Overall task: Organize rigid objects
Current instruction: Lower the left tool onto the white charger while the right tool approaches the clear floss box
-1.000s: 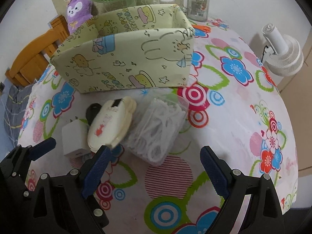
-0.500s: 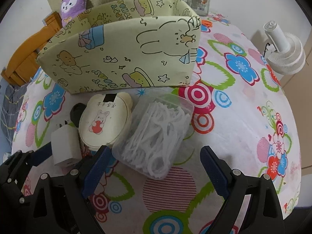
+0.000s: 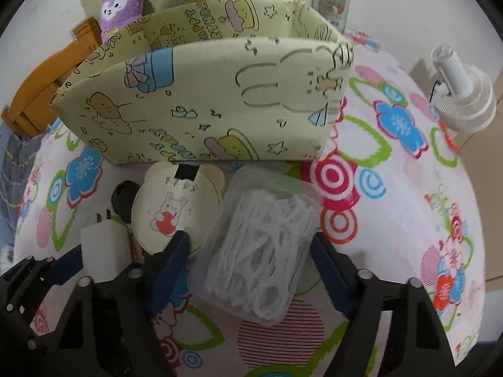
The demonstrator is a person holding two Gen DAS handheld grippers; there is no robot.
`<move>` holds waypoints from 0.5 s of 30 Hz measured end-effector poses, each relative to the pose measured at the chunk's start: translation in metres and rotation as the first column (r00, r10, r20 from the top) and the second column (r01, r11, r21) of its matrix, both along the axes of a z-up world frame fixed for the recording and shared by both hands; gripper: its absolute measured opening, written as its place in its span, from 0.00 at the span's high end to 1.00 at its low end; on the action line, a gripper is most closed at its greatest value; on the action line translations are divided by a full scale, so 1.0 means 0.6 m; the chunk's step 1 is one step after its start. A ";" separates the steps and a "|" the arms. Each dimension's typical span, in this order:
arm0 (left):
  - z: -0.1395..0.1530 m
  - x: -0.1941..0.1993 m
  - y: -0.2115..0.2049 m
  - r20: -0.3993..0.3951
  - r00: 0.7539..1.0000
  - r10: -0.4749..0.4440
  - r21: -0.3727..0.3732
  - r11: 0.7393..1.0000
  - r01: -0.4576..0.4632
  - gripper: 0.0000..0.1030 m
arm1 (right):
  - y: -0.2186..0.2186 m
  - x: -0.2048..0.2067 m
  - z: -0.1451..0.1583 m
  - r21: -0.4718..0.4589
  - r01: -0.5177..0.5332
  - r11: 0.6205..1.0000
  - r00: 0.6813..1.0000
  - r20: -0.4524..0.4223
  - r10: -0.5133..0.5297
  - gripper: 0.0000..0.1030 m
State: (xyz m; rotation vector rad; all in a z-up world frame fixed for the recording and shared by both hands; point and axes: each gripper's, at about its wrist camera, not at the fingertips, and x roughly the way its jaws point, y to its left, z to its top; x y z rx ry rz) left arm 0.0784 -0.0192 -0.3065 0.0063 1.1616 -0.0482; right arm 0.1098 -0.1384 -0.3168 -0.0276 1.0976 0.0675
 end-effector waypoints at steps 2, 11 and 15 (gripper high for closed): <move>0.002 0.000 0.002 0.001 1.000 0.007 -0.004 1.000 -0.007 0.49 | -0.003 0.000 0.002 0.015 0.000 1.000 1.000 -0.005 0.000 0.36; 0.015 -0.012 -0.013 0.023 0.999 -0.029 0.007 1.000 0.029 0.53 | -0.012 -0.016 0.009 0.004 0.006 1.000 1.000 -0.003 -0.006 0.44; 0.024 -0.023 -0.024 0.033 0.998 -0.044 0.009 0.999 0.044 0.53 | -0.011 -0.032 0.017 0.009 0.006 1.000 1.000 0.007 -0.006 0.44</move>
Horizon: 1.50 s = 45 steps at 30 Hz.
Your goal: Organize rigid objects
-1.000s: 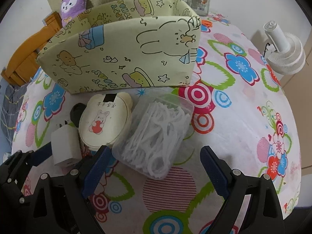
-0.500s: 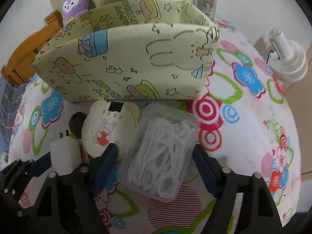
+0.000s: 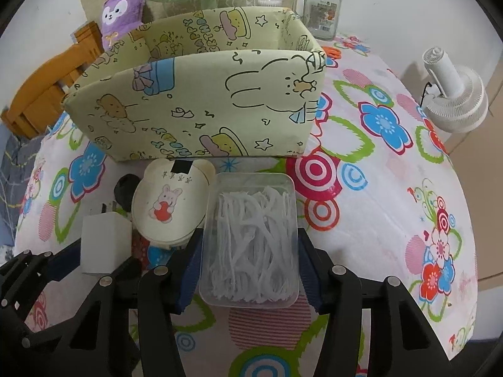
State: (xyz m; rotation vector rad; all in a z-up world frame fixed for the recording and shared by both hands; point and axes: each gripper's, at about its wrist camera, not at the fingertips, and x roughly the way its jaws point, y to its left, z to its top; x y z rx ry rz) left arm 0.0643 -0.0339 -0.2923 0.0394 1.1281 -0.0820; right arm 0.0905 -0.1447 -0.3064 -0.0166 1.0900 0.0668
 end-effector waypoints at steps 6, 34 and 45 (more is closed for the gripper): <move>0.016 -0.016 -0.013 0.020 1.000 -0.014 0.005 1.000 0.014 0.57 | 0.001 -0.021 0.017 0.003 0.008 1.000 1.000 0.018 -0.008 0.44; -0.011 -0.032 -0.029 -0.010 1.000 0.001 0.011 1.000 -0.001 0.62 | -0.006 -0.044 0.002 0.014 0.007 1.000 1.000 -0.027 -0.007 0.44; 0.068 -0.021 -0.031 0.050 0.999 -0.011 0.032 0.999 0.010 0.62 | -0.005 -0.035 0.077 0.047 0.015 0.999 0.999 0.039 -0.017 0.43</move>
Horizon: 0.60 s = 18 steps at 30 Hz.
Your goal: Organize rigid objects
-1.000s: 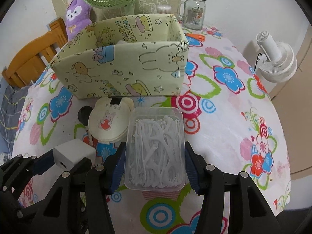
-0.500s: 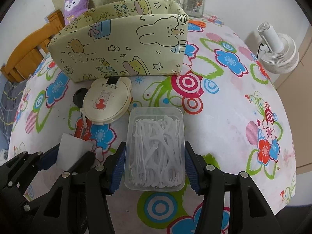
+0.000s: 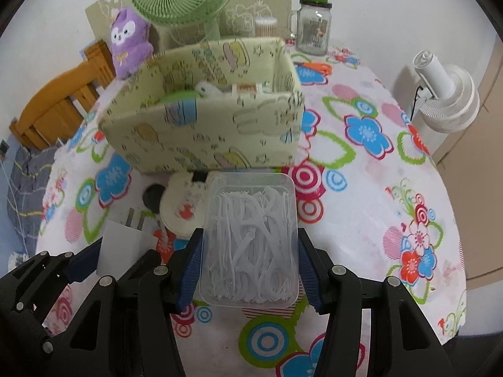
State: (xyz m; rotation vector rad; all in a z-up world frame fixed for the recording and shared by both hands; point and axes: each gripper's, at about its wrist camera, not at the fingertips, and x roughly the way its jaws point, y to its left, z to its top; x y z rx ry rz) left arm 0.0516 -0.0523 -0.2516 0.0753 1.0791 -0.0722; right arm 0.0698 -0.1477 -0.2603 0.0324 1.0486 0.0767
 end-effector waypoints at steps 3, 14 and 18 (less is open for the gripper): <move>0.017 -0.002 -0.001 0.014 1.000 -0.007 0.000 1.000 0.007 0.62 | -0.001 -0.003 0.021 -0.002 0.002 1.000 1.000 0.015 -0.002 0.43; 0.085 -0.015 -0.005 0.072 0.997 -0.018 0.009 1.000 0.017 0.62 | -0.003 -0.022 0.090 -0.002 0.014 1.000 0.997 0.071 -0.014 0.43; 0.106 -0.019 -0.001 0.092 0.996 -0.014 0.010 1.000 0.013 0.62 | -0.001 -0.027 0.112 0.002 0.009 1.000 0.996 0.091 -0.009 0.43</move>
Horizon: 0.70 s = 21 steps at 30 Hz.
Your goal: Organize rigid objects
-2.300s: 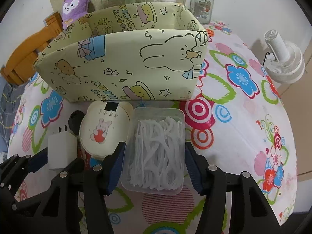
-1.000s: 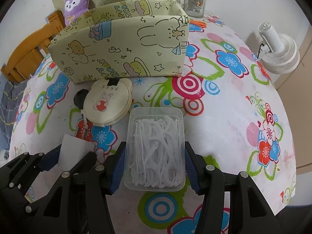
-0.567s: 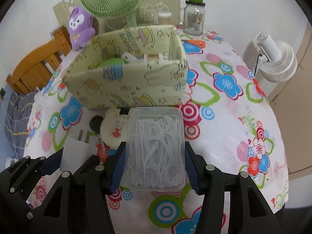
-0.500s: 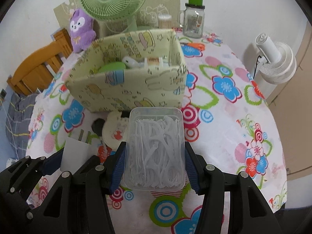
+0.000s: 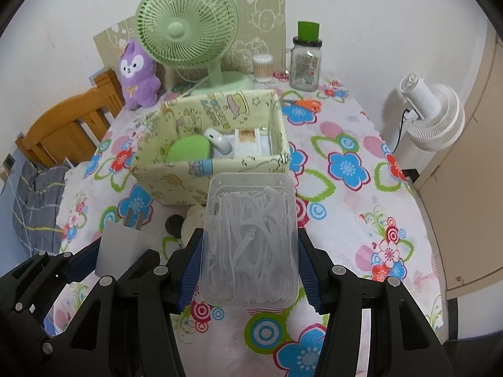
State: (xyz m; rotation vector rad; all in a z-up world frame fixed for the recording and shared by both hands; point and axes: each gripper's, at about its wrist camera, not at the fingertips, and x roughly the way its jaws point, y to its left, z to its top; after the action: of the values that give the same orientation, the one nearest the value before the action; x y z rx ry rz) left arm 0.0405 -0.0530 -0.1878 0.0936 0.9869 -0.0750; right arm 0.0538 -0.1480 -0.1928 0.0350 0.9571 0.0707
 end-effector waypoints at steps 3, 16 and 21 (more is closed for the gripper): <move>0.013 -0.003 0.003 0.008 1.000 0.003 -0.002 1.000 -0.003 0.62 | 0.005 -0.002 0.012 0.001 -0.011 1.000 1.000 0.009 0.011 0.43; 0.055 -0.004 0.005 0.039 0.999 0.004 -0.014 1.000 -0.004 0.62 | 0.006 -0.004 0.060 0.000 -0.008 1.000 0.999 0.046 0.008 0.43; 0.067 0.001 0.006 0.052 0.999 0.010 -0.020 1.000 -0.009 0.62 | 0.007 0.003 0.073 -0.003 -0.015 1.000 0.998 0.057 0.015 0.43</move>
State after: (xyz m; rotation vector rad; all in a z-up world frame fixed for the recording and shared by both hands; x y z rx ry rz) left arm 0.0413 -0.0496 -0.1474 0.0727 0.9348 -0.0728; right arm 0.0556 -0.1440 -0.1491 0.0230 0.9006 0.0837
